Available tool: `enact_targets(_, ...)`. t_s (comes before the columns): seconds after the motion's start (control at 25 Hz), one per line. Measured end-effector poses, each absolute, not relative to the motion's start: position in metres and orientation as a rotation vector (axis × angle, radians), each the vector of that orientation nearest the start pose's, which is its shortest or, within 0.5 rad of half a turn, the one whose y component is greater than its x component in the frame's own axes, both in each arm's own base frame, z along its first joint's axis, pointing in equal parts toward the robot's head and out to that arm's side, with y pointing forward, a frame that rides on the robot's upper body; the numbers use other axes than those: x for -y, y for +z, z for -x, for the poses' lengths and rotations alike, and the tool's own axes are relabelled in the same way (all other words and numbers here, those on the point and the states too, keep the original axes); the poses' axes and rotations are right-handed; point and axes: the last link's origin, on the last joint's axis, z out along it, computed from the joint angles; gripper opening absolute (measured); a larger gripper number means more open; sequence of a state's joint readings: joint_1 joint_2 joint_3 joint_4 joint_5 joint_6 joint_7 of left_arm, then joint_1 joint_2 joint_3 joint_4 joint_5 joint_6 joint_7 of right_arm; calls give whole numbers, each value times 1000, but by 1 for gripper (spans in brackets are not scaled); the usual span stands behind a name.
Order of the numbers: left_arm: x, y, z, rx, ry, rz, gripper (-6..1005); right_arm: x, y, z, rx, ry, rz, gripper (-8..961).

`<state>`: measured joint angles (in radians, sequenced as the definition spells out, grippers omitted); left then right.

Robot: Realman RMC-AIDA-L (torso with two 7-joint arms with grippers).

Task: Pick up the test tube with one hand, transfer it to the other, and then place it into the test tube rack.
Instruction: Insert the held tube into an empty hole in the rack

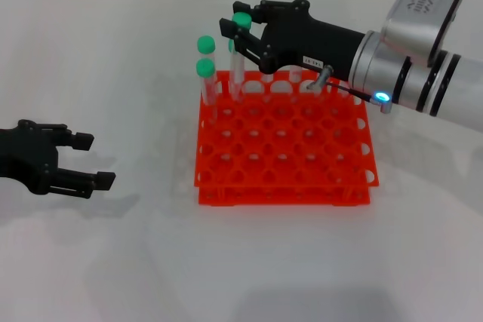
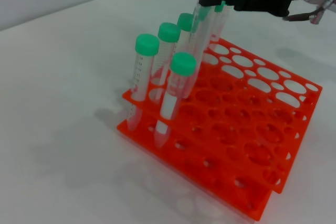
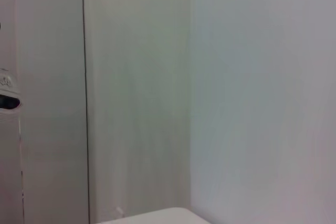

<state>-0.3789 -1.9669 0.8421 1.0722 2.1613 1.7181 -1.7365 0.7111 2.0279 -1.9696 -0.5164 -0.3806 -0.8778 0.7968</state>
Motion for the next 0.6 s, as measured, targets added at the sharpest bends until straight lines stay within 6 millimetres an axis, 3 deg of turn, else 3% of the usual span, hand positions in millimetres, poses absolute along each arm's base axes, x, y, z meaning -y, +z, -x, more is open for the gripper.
enact_targets(0.6,-305,76,289,771,-176,2803,875,-390,-88,-147,-258,868,2479,274)
